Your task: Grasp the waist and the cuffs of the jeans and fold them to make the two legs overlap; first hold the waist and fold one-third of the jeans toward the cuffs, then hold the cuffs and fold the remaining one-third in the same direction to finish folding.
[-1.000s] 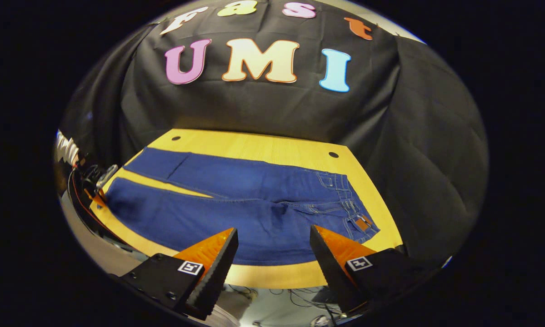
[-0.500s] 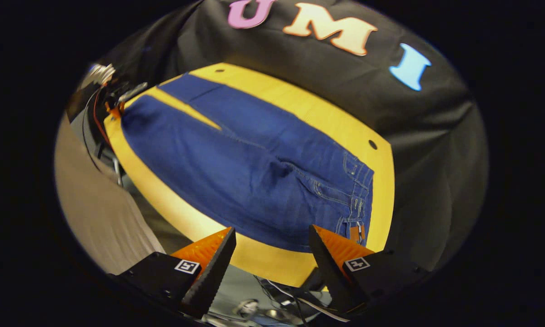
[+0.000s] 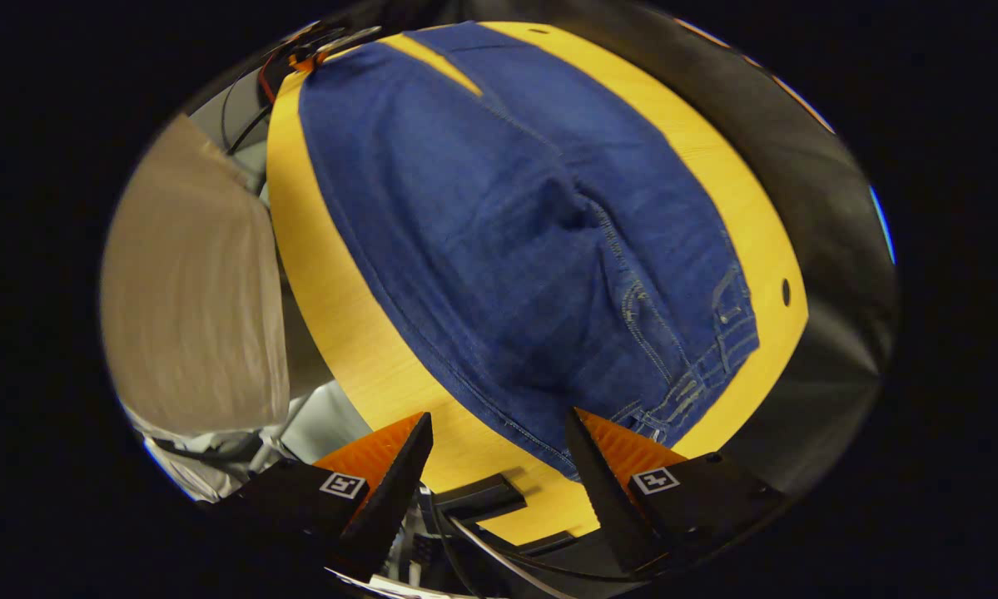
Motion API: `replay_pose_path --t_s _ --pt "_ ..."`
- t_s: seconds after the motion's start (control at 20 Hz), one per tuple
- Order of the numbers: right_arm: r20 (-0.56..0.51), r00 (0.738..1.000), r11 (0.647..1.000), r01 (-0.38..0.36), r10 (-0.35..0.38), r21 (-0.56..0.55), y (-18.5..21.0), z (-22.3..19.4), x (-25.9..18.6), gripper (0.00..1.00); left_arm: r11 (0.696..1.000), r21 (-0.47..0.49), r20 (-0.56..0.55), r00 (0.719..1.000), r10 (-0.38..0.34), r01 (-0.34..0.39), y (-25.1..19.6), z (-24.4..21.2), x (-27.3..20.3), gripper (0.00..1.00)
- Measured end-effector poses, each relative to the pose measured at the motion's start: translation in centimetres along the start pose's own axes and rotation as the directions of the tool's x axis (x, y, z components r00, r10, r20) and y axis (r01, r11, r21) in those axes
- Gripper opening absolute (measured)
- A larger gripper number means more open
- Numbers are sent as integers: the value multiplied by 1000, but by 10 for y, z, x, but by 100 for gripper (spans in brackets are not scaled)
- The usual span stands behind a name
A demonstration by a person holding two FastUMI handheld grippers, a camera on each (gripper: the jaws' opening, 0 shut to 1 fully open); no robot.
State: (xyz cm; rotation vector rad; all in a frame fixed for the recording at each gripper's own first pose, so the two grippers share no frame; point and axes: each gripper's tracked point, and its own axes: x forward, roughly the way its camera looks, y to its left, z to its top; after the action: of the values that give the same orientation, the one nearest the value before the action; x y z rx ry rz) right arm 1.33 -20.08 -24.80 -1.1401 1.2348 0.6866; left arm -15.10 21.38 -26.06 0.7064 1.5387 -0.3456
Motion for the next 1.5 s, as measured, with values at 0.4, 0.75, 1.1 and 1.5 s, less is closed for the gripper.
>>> replay_pose_path --t_s 0.4,0.75,1.1,1.5 --pt "-111 994 992 -31 18 -120 -11 -12 34 100 998 -58 -14 1000 8 -9 0 2 2 0" --pt "-188 982 983 -62 29 -172 -8 -22 56 94 998 -58 -30 1000 10 -11 0 3 2 0" --pt "-226 973 986 -74 39 -149 -8 -22 54 98 997 -76 -23 1000 12 -14 -1 3 2 0" --pt "-176 982 997 -69 62 -37 -6 -10 49 74 998 -64 -37 999 4 -6 2 2 2 0"
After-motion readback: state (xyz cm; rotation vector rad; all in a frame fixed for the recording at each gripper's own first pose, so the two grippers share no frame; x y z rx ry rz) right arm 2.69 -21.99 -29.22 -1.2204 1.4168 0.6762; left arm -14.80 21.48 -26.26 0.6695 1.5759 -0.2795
